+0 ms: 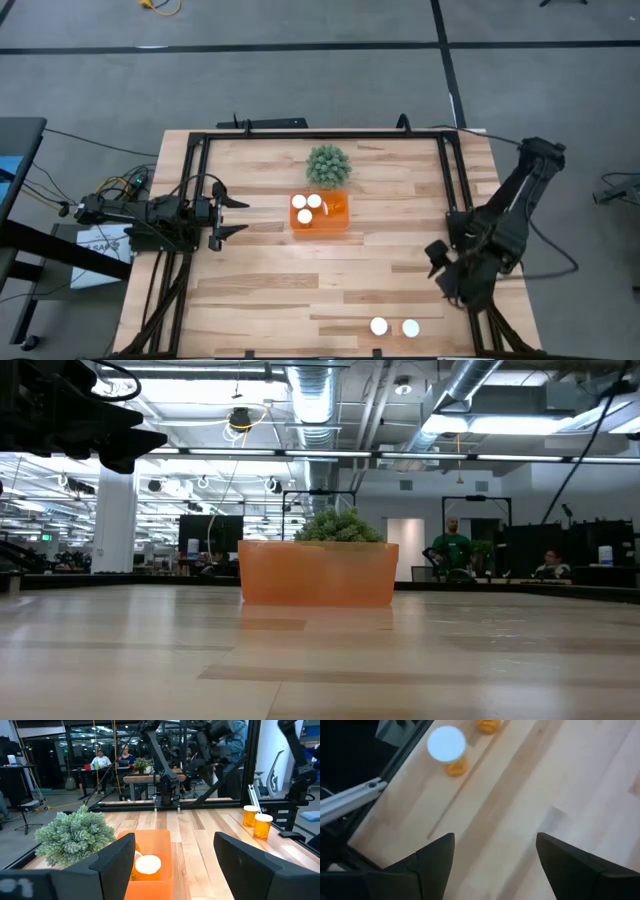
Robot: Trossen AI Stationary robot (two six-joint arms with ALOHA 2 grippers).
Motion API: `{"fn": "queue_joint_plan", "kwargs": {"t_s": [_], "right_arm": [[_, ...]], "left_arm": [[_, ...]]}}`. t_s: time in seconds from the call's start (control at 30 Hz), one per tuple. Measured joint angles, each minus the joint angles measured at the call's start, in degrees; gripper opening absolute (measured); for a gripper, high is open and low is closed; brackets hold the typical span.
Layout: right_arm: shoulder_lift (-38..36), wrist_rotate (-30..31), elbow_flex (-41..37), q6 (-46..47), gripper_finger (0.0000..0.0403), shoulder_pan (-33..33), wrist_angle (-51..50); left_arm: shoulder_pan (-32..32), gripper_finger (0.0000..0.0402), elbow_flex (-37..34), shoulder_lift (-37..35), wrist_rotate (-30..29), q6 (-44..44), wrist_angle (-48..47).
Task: Pick and place pill bottles into a basket
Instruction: Put the orange pill bottle into the orange bin
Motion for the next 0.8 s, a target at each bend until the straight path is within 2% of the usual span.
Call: {"fn": "queue_joint_plan", "kwargs": {"t_s": [0.4,0.8], "right_arm": [[14.3,0.17,0.0,10.67,0.0276,5.41,15.52],[25.23,1.05,0.0,11.54,0.0276,4.95,28.06]], "left_arm": [[0.0,0.0261,0.0,0.0,0.0,0.0,0.0],[0.0,0.0261,0.0,-0.01,0.02,0.0,-0.02]]}}
